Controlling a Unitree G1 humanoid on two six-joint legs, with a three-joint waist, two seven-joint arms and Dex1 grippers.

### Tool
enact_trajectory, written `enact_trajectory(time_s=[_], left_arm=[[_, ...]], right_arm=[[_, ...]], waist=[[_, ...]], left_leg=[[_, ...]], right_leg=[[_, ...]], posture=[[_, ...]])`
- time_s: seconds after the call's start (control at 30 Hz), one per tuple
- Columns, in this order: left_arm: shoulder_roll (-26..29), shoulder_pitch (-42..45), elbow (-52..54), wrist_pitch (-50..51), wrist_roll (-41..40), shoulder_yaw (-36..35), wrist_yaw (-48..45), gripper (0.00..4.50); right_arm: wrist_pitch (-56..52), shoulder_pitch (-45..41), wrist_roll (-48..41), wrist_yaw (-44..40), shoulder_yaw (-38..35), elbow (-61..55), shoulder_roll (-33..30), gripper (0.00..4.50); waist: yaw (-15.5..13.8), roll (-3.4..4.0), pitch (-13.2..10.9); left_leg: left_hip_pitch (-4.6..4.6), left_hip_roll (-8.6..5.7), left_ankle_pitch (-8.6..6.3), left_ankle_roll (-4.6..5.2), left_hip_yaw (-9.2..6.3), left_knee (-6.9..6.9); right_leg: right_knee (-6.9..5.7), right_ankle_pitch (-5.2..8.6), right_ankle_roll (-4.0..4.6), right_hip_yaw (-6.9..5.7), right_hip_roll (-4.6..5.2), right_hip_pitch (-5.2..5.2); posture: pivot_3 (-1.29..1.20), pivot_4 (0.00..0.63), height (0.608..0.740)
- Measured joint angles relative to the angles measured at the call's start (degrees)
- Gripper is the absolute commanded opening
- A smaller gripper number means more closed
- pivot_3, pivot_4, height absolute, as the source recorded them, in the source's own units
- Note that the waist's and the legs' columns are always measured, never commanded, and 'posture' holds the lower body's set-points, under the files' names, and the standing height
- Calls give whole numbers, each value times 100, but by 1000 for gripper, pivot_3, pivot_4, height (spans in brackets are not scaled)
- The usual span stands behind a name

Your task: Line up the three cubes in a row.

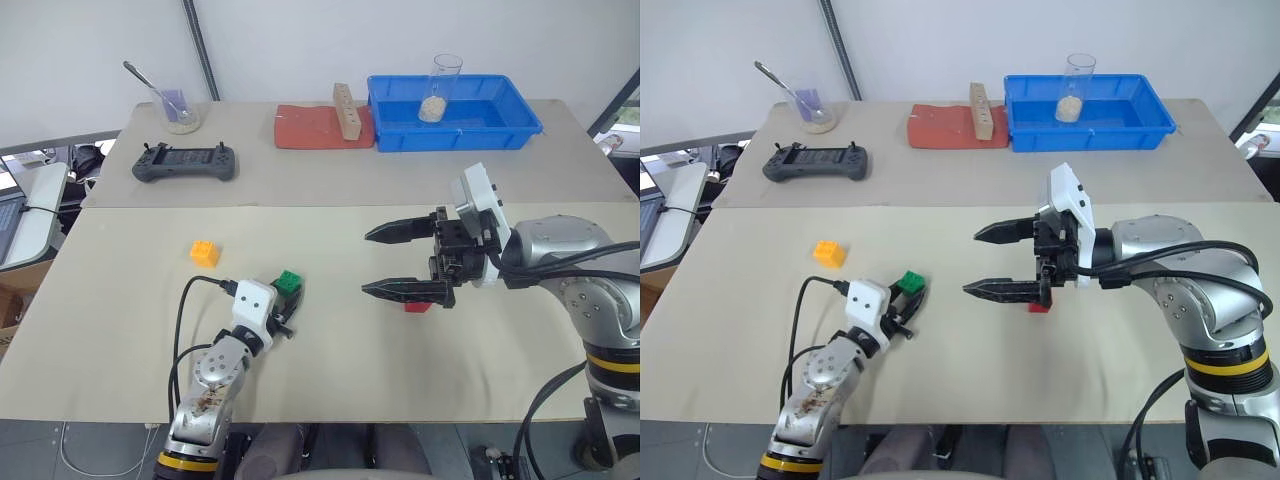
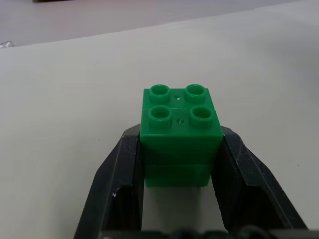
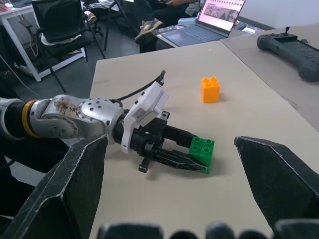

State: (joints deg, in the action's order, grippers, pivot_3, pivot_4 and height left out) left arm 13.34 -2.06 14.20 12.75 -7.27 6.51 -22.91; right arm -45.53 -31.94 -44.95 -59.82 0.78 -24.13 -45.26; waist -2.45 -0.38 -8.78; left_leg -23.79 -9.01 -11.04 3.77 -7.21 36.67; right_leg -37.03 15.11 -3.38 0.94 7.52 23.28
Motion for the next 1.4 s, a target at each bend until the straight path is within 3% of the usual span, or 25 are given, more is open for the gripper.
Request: enact_trajectory(time_s=[0.17,0.3,0.5,0.8,1.4], left_arm=[[1240,1145,-364,34,-760,-101,-1883,1350],[1587,2193,-1225,-12,-1142,-46,-3232,1350],[1009,3002,-2254,-598,-987,684,-4283,1350],[43,3446,-3811,-1767,-293,1156,-4288,1350],[-487,3618,-4628,-2278,157,1286,-4234,1350]], right_arm=[[116,18,111,-145,-71,60,-271,4500],[143,212,146,-197,-339,86,-547,4500],[143,801,135,-144,-740,-88,-875,4500],[139,1522,85,-15,-1281,-423,-1066,4500],[181,1755,97,12,-1288,-466,-1074,4500]], waist=[[-8,1,0],[7,0,0],[29,-5,-3],[31,-13,-8],[30,-15,-9]], left_leg=[[-1,-5,0,-1,-2,1],[-1,-6,-4,9,-1,3],[-3,-5,5,44,0,4],[-5,-3,5,43,1,11],[-6,-5,14,60,1,16]], right_leg=[[3,-1,0,-7,2,21],[4,-3,0,-7,3,13],[6,-3,0,-2,7,-2],[6,-3,-1,-2,6,-5],[3,-3,-2,-3,5,-5]], posture=[[0,150,740],[0,150,740],[0,150,740],[0,150,740],[0,150,740]])
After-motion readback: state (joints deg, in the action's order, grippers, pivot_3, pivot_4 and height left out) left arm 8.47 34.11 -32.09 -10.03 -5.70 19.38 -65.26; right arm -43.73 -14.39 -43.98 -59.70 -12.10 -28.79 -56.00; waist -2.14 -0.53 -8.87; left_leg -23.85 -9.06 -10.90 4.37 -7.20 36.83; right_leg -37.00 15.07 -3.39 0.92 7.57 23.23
